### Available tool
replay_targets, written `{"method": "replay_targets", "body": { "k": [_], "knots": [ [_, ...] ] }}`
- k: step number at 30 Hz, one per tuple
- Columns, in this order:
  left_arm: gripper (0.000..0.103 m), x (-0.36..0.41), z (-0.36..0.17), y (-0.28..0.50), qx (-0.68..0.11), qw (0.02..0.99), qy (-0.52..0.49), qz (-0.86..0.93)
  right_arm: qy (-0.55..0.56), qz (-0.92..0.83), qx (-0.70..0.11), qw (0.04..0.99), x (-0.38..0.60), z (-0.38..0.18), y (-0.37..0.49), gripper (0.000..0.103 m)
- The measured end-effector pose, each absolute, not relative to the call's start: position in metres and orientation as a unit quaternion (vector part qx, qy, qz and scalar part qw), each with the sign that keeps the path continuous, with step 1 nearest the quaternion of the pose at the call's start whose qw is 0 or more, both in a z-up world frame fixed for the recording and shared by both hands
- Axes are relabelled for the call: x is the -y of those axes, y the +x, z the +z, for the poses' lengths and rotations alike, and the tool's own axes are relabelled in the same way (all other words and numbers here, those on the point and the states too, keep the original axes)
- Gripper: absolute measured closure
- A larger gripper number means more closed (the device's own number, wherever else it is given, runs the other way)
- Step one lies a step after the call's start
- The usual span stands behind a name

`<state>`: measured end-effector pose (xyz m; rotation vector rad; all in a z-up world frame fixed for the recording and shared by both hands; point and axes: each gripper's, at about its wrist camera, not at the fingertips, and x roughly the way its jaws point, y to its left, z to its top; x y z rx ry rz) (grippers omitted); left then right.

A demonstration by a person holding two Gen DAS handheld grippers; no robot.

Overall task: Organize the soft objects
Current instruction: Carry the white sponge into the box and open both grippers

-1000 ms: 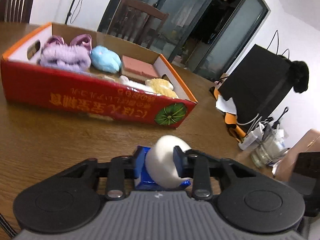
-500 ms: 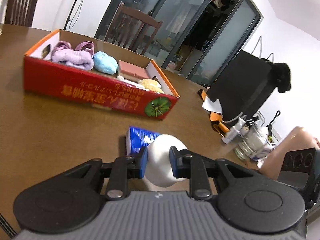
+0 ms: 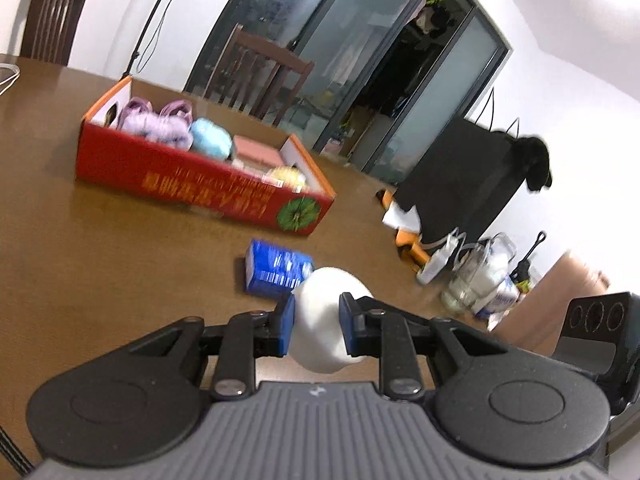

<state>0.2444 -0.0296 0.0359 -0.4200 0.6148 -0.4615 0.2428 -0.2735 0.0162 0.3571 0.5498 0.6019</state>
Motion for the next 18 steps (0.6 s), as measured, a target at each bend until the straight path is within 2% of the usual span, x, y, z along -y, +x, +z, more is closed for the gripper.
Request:
{"method": "replay_targets", "body": {
  "k": [6,10,14,18],
  "knots": [
    [0.079,0.018,0.088,0.326,-0.26,0.916,-0.193,-0.238,0.127,0.302,-0.217,0.919,0.261,0.073,0.316,0.085],
    [0.079,0.018,0.101,0.417,-0.278,0.914,-0.186,-0.228,0.131,0.297,-0.225,0.919,0.254,0.091,0.407,0.085],
    [0.079,0.026,0.073,0.505,-0.319,0.898,-0.191,-0.236,0.124,0.263,-0.266,0.919,0.254,0.074,0.492,0.085],
    [0.079,0.029,0.027,0.562,-0.378,0.87,-0.214,-0.232,0.132,0.237,-0.329,0.905,0.259,0.035,0.555,0.085]
  ]
}}
